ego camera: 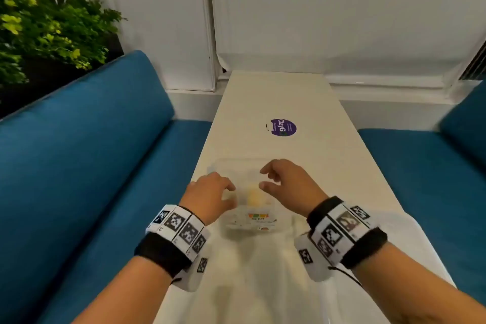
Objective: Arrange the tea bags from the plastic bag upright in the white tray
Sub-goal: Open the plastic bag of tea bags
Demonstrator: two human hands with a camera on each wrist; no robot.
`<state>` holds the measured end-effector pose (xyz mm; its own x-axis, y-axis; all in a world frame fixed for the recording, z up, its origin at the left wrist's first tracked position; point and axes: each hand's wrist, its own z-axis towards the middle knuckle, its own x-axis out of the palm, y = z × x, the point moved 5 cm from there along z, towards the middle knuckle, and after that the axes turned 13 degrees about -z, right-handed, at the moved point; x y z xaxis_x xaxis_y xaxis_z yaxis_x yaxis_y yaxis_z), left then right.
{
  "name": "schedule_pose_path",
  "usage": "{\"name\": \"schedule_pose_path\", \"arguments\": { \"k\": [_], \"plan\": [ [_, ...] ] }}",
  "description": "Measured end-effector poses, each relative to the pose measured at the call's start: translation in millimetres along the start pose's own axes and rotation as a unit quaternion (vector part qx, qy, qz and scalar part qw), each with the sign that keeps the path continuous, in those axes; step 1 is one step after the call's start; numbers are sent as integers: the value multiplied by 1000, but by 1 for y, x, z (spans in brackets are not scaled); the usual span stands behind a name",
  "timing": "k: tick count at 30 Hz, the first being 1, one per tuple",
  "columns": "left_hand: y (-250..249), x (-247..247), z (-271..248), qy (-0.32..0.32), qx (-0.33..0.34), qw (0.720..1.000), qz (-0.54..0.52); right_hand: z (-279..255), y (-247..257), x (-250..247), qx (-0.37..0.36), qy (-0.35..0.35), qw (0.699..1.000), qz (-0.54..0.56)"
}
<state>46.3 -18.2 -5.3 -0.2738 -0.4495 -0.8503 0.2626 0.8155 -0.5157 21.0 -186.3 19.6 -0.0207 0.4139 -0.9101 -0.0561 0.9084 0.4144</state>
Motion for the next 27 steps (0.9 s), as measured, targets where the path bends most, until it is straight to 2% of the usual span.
{"name": "schedule_pose_path", "arguments": {
  "k": [3,6,9,11,13,16,19,21,22,23,24,25,27],
  "plan": [
    [7,14,8,64,-5,997,52,38,-11,23,42,62,992,-103],
    [12,24,8,98,-4,994,50,54,-22,47,68,132,977,-153],
    [14,23,10,95,4,995,37,60,-25,64,71,135,968,-200],
    [15,23,9,98,3,995,33,59,-26,72,74,140,972,-176],
    [16,23,7,104,-3,994,29,56,-25,66,76,110,983,-123],
    [16,22,7,99,-15,995,26,46,-17,37,75,0,997,-35],
    [12,20,3,84,-27,996,27,24,-3,-7,61,-103,992,48],
    [9,15,-4,44,-13,998,40,5,5,-37,36,-148,985,85],
    [8,11,-8,5,2,1000,20,-6,8,-50,24,-163,980,107],
    [10,5,-15,-41,4,998,-46,-18,11,-63,13,-172,976,131],
    [12,-4,-23,-94,6,984,-151,-31,14,-72,4,-177,973,148],
    [17,-11,-30,-152,3,952,-266,-44,16,-79,-2,-176,971,160],
    [24,-24,-49,-254,-32,865,-431,-68,17,-83,-14,-162,970,181]
  ]
}}
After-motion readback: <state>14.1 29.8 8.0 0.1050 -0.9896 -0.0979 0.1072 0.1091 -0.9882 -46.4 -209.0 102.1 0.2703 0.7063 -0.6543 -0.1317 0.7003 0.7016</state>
